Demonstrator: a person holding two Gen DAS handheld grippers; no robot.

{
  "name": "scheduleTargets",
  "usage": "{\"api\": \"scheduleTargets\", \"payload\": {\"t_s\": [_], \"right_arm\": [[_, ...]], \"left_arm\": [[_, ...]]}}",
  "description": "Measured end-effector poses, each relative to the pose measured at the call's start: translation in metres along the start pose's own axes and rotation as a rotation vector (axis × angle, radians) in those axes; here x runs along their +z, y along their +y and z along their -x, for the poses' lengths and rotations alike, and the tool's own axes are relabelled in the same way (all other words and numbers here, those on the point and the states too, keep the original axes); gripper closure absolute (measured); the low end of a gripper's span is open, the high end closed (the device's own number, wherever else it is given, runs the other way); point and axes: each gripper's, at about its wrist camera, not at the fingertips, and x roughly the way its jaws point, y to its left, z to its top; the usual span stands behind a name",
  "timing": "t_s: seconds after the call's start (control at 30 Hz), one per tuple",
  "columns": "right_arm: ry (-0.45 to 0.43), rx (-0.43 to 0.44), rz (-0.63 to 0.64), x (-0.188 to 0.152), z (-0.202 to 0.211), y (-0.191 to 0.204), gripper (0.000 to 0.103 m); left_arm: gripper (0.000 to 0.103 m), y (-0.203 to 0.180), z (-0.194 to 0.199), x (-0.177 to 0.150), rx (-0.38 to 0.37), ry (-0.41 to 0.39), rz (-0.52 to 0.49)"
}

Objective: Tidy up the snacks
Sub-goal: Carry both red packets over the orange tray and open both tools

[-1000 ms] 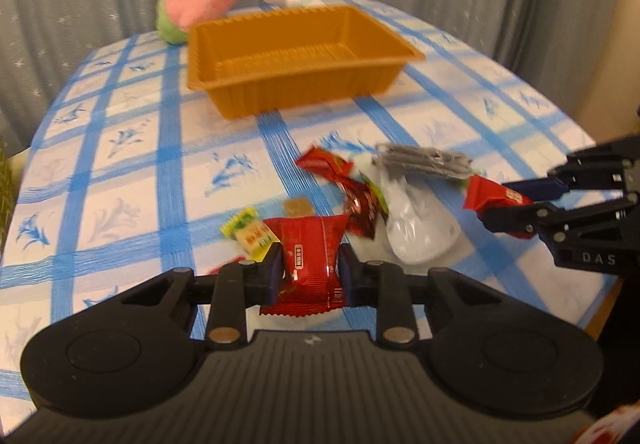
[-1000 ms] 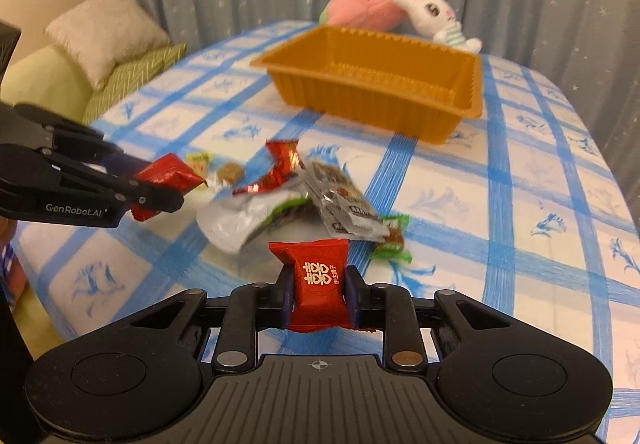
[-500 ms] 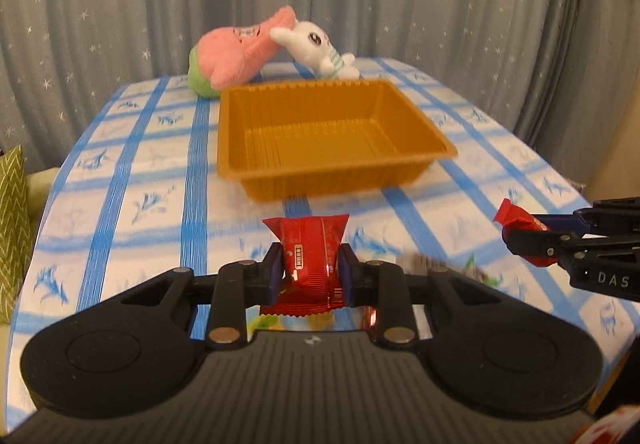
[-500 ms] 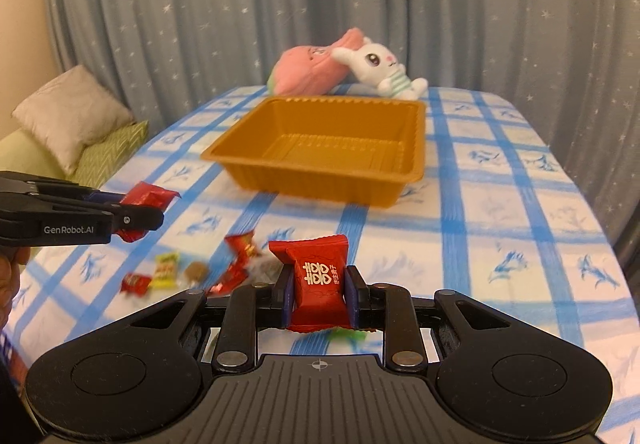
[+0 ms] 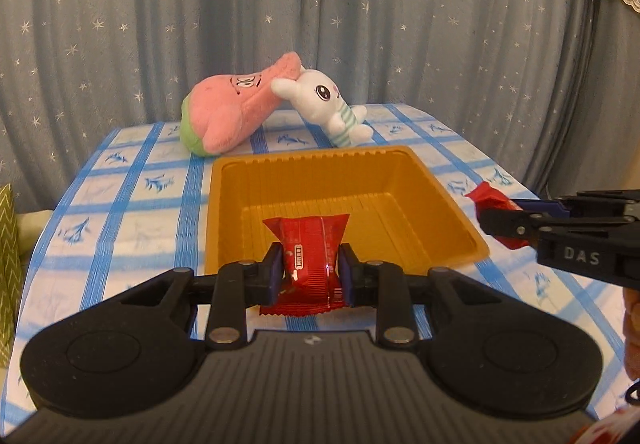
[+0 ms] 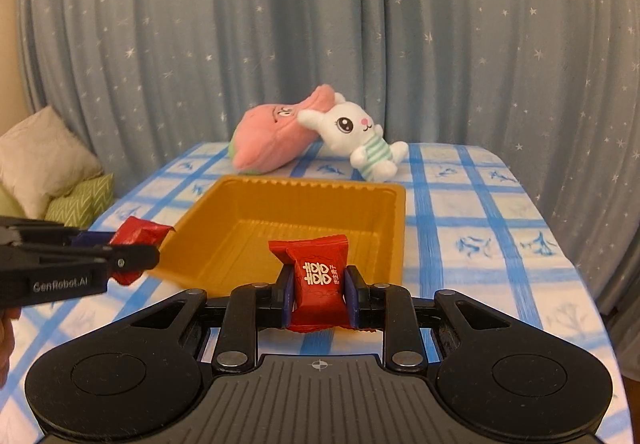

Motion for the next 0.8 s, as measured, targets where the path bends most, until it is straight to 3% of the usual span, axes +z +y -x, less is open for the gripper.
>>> {"api": "scheduleTargets", "payload": {"t_s": [0.47,0.8], "right_arm": [[0.044,-0.025,-0.064,0.026,-0.077,-0.014,0.077],[0.078,-0.032,-0.132,0.028,-0.099,-0.025,0.077]], "left_arm": [[0.077,0.010,-0.061,0.021,0.004,0.014,0.044],[0.072,0.019,-0.085,0.023,0.026,0.028,0.058]]}}
